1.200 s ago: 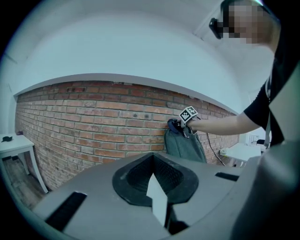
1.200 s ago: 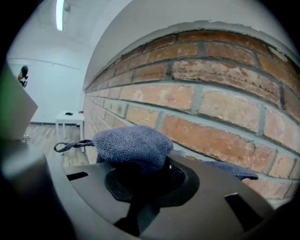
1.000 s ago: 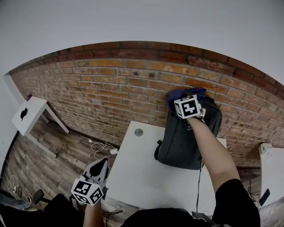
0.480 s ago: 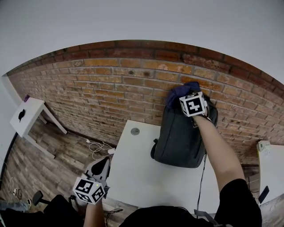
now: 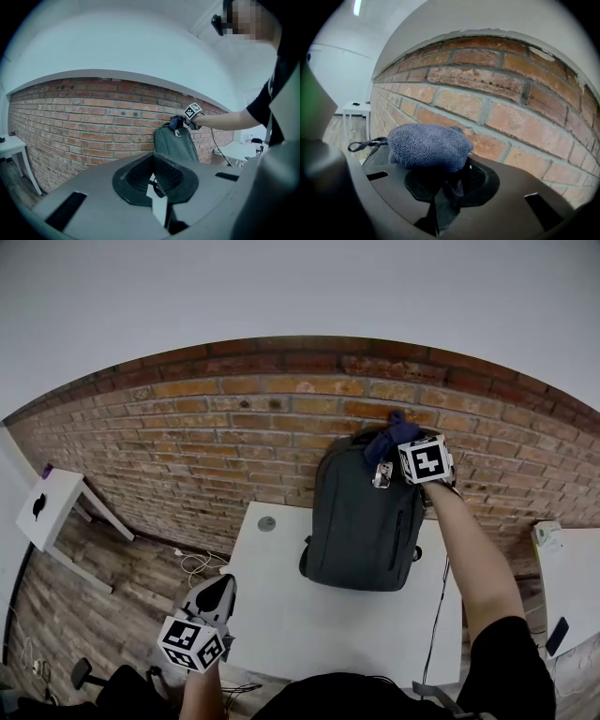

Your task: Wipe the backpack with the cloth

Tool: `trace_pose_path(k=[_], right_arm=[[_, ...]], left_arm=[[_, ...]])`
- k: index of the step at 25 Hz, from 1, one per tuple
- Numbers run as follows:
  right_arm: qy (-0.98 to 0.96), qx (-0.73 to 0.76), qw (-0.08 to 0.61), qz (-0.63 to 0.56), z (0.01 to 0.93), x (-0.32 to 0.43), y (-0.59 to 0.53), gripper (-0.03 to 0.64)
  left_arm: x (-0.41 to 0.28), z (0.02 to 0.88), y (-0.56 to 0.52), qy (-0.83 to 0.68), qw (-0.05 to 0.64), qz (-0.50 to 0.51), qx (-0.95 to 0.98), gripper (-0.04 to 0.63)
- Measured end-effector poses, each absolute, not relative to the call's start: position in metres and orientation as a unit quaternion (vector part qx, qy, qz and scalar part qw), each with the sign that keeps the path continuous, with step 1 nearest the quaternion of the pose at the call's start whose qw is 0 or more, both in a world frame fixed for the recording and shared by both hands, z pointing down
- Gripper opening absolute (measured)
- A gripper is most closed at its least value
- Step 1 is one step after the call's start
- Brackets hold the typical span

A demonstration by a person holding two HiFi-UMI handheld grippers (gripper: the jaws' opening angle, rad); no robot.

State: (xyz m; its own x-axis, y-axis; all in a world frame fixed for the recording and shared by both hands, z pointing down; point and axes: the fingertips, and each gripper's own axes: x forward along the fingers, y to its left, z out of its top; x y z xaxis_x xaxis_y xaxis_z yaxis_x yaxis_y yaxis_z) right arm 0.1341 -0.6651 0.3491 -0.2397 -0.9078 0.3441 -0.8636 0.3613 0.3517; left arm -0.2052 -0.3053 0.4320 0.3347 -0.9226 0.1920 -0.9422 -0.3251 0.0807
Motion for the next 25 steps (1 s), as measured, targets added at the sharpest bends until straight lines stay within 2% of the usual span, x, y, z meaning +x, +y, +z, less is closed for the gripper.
trace_pose_path(k=[9,25], right_arm=[[-0.769,0.586,0.255,-0.013,0.367,0.200,-0.660,0.060],[-0.778,0.566,0.272,0.005,0.440,0.236,-0.627,0.060]], left_arm=[[-0.182,0.429,-0.302,-0.570,0.087,0.061,0.815,-0.005],[-0.136,0.431,-0.304,-0.547,0.086,0.064,0.830,-0.005]])
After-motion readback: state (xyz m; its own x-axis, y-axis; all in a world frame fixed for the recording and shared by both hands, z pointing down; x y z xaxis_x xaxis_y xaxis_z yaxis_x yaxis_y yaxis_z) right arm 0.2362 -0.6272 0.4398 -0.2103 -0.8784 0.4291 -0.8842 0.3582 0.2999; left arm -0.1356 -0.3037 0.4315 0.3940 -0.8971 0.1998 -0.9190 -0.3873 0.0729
